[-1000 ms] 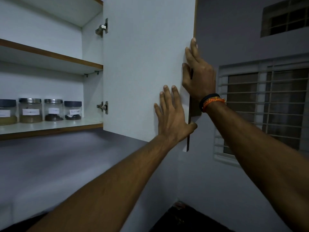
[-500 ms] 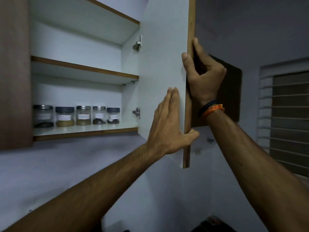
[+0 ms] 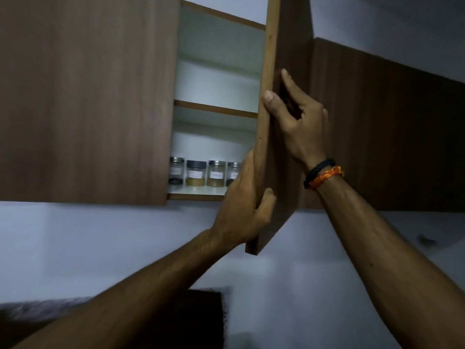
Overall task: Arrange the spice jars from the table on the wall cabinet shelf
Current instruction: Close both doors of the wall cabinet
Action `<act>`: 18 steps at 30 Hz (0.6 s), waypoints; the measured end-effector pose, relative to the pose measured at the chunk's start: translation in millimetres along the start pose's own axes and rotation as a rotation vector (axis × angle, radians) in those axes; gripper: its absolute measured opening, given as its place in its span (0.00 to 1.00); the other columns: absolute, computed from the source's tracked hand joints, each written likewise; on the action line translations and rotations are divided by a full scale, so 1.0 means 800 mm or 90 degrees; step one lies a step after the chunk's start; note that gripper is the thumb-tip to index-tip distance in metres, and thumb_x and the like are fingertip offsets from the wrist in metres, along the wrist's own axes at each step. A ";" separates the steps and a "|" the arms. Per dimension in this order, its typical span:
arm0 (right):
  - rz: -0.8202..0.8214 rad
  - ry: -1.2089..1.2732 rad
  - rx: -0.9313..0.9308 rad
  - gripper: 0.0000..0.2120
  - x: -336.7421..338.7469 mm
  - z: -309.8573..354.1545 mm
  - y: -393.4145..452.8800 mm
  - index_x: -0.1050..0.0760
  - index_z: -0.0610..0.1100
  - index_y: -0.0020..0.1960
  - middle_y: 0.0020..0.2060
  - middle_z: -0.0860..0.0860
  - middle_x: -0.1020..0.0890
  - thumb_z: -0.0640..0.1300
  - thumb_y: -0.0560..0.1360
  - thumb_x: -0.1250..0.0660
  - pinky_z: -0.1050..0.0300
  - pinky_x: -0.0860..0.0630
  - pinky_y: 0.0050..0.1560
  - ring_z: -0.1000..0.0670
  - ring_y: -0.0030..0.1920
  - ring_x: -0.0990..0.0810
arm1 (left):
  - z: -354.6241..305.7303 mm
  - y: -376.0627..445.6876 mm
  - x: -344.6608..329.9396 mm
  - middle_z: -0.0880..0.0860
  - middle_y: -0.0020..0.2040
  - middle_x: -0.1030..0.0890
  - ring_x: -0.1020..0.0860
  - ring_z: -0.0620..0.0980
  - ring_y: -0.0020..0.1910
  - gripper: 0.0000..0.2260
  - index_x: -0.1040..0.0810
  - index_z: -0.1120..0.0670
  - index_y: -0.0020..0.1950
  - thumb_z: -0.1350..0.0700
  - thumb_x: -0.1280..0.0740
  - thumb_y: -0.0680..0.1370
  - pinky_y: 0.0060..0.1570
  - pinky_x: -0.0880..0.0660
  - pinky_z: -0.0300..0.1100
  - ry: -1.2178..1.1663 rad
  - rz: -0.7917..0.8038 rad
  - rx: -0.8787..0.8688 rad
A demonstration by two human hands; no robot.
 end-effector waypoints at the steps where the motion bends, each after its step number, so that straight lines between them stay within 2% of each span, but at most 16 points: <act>1: 0.019 -0.002 -0.005 0.31 -0.019 0.003 0.000 0.33 0.49 0.78 0.76 0.49 0.30 0.59 0.79 0.32 0.62 0.31 0.72 0.54 0.74 0.29 | 0.011 -0.002 0.014 0.51 0.67 0.28 0.24 0.36 0.53 0.31 0.46 0.55 0.79 0.60 0.36 0.78 0.49 0.24 0.27 0.013 -0.015 0.020; 3: 0.055 -0.020 -0.012 0.34 -0.053 0.008 0.000 0.37 0.51 0.80 0.79 0.49 0.36 0.60 0.78 0.33 0.60 0.35 0.75 0.52 0.78 0.35 | 0.029 -0.003 0.037 0.50 0.68 0.28 0.25 0.39 0.58 0.30 0.45 0.54 0.79 0.60 0.36 0.80 0.53 0.27 0.25 0.037 -0.043 0.071; 4: 0.069 -0.039 -0.013 0.35 -0.068 0.009 0.001 0.39 0.51 0.81 0.80 0.49 0.38 0.61 0.78 0.33 0.56 0.36 0.77 0.51 0.79 0.37 | 0.036 -0.003 0.046 0.50 0.69 0.29 0.26 0.44 0.62 0.30 0.45 0.54 0.79 0.61 0.36 0.81 0.57 0.28 0.28 0.044 -0.051 0.094; 7: 0.102 -0.095 -0.010 0.38 -0.108 0.008 0.001 0.43 0.51 0.82 0.81 0.48 0.41 0.64 0.78 0.34 0.43 0.36 0.77 0.48 0.80 0.40 | 0.059 -0.003 0.071 0.55 0.75 0.32 0.30 0.53 0.71 0.31 0.47 0.56 0.80 0.63 0.35 0.81 0.69 0.29 0.46 0.078 -0.059 0.149; 10: 0.123 -0.139 -0.017 0.40 -0.147 0.002 0.003 0.44 0.52 0.82 0.82 0.46 0.43 0.65 0.77 0.34 0.39 0.39 0.78 0.46 0.81 0.42 | 0.082 -0.002 0.092 0.57 0.76 0.34 0.32 0.56 0.74 0.32 0.48 0.58 0.81 0.65 0.37 0.80 0.72 0.32 0.55 0.127 -0.060 0.192; 12: 0.137 -0.167 -0.028 0.40 -0.173 -0.002 0.004 0.46 0.52 0.82 0.82 0.46 0.45 0.65 0.77 0.35 0.39 0.41 0.78 0.44 0.81 0.44 | 0.098 0.000 0.103 0.57 0.77 0.35 0.34 0.56 0.74 0.33 0.49 0.57 0.81 0.66 0.37 0.80 0.73 0.34 0.54 0.152 -0.056 0.222; 16: 0.155 -0.234 -0.037 0.41 -0.221 -0.009 0.009 0.49 0.52 0.83 0.83 0.45 0.48 0.64 0.76 0.36 0.34 0.42 0.77 0.41 0.82 0.48 | 0.129 0.001 0.125 0.59 0.75 0.34 0.33 0.55 0.72 0.35 0.51 0.58 0.81 0.67 0.36 0.78 0.70 0.36 0.43 0.238 -0.015 0.234; 18: 0.164 -0.265 -0.034 0.42 -0.239 -0.013 0.012 0.50 0.52 0.83 0.83 0.45 0.50 0.64 0.76 0.37 0.32 0.42 0.76 0.40 0.82 0.49 | 0.142 0.000 0.133 0.59 0.75 0.34 0.33 0.55 0.72 0.36 0.51 0.59 0.81 0.66 0.36 0.78 0.71 0.36 0.44 0.264 0.014 0.229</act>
Point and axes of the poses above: each hand's wrist, its own y-axis towards the middle knuckle, its own x-axis out of the back of the hand, z = x × y, the point moved 3 cm from there along y, towards the middle knuckle
